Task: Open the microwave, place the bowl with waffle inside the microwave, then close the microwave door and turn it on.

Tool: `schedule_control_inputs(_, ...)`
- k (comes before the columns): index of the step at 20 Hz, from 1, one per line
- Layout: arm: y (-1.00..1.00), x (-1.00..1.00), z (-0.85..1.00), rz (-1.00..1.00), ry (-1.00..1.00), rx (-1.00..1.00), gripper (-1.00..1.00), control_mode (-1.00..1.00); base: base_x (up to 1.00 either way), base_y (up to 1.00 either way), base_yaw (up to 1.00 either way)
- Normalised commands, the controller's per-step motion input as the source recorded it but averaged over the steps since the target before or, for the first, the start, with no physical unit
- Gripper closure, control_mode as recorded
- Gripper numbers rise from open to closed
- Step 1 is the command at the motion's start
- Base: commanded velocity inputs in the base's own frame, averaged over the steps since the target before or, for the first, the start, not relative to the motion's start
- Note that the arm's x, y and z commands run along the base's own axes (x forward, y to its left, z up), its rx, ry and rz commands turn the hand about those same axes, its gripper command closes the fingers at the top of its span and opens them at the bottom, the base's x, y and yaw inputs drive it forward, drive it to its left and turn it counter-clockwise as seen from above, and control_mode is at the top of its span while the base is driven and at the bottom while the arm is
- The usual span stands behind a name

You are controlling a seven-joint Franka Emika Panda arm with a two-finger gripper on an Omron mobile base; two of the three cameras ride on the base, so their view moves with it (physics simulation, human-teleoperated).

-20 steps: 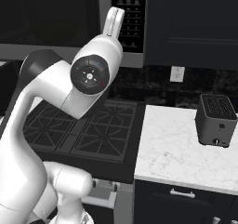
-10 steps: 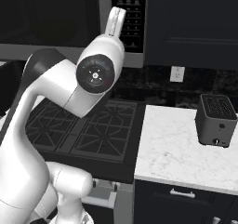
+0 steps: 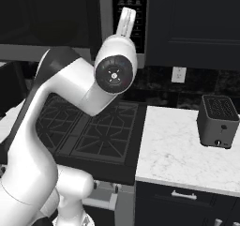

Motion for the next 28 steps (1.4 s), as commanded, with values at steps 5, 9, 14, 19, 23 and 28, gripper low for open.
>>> schedule_control_inputs(5,-0.32,0.16,0.00,0.07,0.00,0.01,-1.00,-1.00,0.00,0.00,0.00)
schedule_control_inputs(9,-0.42,0.10,0.00,0.07,0.00,0.03,-1.00,-1.00,0.00,0.00,0.00)
schedule_control_inputs(14,-0.50,0.11,0.00,0.07,-0.01,0.04,-1.00,-1.00,0.00,0.00,0.00)
schedule_control_inputs(19,-0.14,0.00,0.00,0.03,0.00,0.00,-1.00,-1.00,0.00,0.00,0.00)
schedule_control_inputs(23,0.00,0.00,0.00,0.00,0.00,0.00,-1.00,-1.00,0.00,0.00,0.00)
schedule_control_inputs(28,0.00,0.00,0.00,0.00,0.00,0.00,-1.00,-1.00,0.00,0.00,0.00)
